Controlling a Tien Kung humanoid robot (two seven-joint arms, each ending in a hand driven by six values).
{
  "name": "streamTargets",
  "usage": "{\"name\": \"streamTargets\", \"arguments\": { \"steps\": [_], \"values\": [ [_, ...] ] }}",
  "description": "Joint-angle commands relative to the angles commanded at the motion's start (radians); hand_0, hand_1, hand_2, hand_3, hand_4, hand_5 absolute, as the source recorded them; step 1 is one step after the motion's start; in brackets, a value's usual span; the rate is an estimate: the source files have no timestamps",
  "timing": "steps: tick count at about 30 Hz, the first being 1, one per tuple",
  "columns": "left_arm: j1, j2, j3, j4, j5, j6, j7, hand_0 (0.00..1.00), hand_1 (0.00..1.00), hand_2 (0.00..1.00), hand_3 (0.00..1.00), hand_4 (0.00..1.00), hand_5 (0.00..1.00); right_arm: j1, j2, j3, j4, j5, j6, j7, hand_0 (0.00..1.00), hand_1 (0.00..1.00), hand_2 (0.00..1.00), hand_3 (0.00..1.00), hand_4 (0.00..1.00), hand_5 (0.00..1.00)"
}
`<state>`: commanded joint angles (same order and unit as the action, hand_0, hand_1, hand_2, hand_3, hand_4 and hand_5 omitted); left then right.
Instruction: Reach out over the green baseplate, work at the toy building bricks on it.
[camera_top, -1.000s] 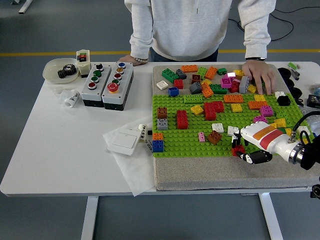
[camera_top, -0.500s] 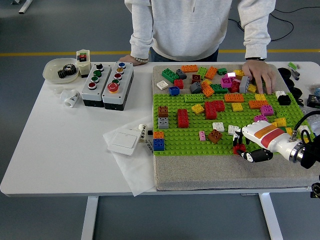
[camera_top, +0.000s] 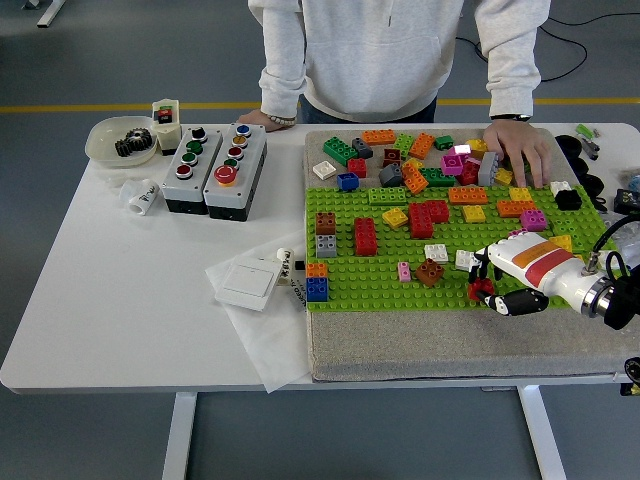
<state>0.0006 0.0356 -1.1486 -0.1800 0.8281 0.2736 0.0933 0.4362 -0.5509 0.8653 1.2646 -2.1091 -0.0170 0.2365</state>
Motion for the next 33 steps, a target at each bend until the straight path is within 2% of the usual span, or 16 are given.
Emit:
{"name": "streamTargets", "arguments": {
  "steps": [13,33],
  "values": [
    [-0.001,0.000,0.003,0.000,-0.002,0.000,0.000,0.805,0.840,0.891,0.764,0.772,0.705,0.005,0.006,-0.013,-0.020,0.004,0.001,0.005,0.269,0.405,0.485,0.492,0.607,0.137],
    [0.004,-0.001,-0.012,0.000,0.020,0.000,0.006,0.807,0.839,0.891,0.764,0.772,0.706,-0.019,-0.003,-0.043,-0.002,0.011,0.020,0.015,0.277,0.407,0.487,0.494,0.613,0.140]
  ]
}}
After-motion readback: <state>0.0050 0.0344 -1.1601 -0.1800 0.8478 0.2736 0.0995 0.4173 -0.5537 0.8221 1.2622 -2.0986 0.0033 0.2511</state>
